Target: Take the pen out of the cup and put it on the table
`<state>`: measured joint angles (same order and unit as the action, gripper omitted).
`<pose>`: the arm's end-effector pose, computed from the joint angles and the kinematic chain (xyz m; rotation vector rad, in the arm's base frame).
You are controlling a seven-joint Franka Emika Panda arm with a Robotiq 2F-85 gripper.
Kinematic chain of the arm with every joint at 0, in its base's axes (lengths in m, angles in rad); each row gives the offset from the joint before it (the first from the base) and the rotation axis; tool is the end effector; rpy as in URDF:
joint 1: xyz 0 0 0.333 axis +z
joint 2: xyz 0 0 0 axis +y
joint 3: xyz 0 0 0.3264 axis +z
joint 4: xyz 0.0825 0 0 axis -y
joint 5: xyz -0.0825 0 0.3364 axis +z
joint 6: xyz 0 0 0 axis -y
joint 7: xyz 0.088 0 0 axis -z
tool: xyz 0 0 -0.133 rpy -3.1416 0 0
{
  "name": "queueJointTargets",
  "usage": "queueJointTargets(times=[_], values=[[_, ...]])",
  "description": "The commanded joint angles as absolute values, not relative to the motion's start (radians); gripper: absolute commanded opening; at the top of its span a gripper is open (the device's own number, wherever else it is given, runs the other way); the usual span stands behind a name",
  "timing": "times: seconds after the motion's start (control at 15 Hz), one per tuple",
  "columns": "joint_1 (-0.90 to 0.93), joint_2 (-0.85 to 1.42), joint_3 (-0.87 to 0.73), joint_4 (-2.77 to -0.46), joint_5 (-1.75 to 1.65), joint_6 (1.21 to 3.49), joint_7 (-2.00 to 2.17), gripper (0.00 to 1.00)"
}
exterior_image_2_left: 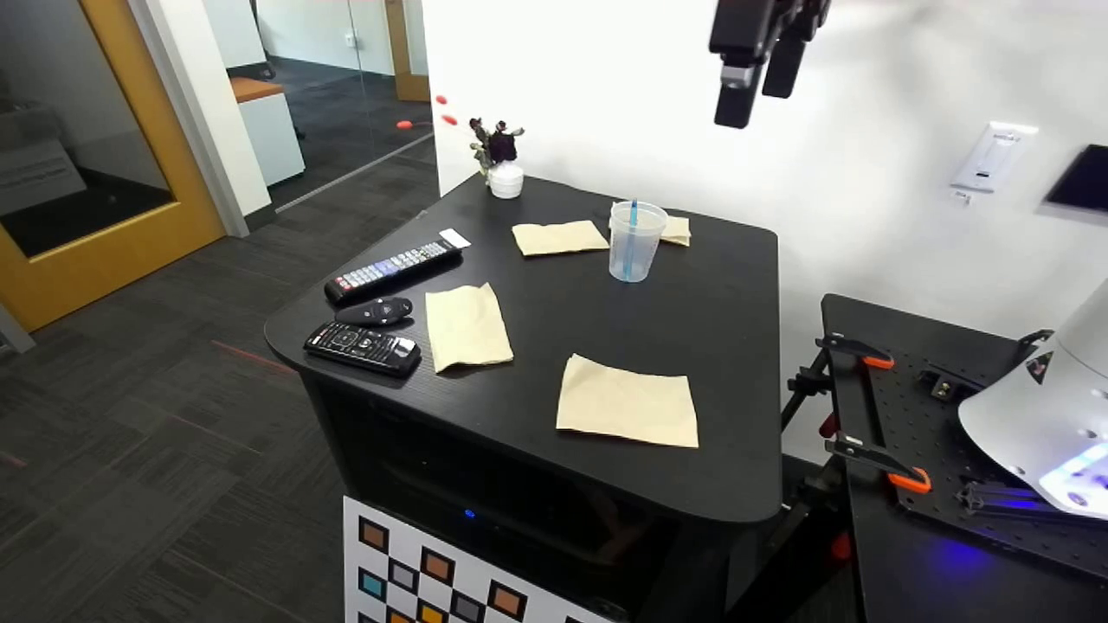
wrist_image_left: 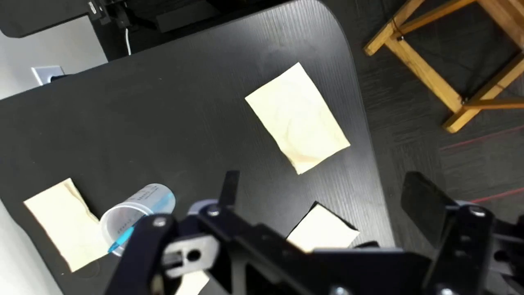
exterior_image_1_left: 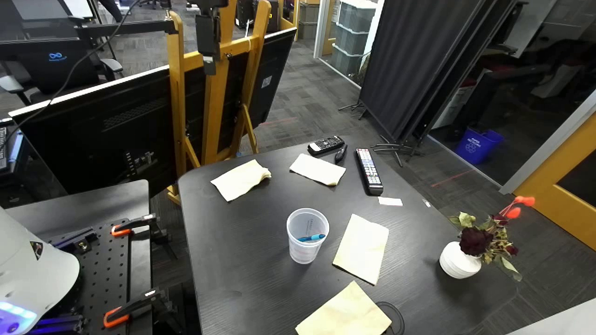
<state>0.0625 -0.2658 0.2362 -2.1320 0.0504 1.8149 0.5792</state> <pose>0.3997 0.1366 0.5098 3.0688 -0.4699 -0.0730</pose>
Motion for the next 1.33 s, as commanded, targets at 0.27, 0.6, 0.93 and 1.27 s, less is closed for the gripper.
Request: queueJointTargets(times=[0.27, 0.6, 0.93, 1.27], values=[[-0.008, -0.18, 0.143, -2.131, 0.025, 1.979, 0.84, 1.0], [-0.029, -0.153, 0.121, -2.186, -0.123, 2.171, 1.019, 1.0], [-0.04, -0.115, 0.11, -2.216, -0.357, 2.229, 1.235, 1.0], [-0.037, -0.07, 0.074, -2.224, -0.43, 2.207, 1.332, 1.0]])
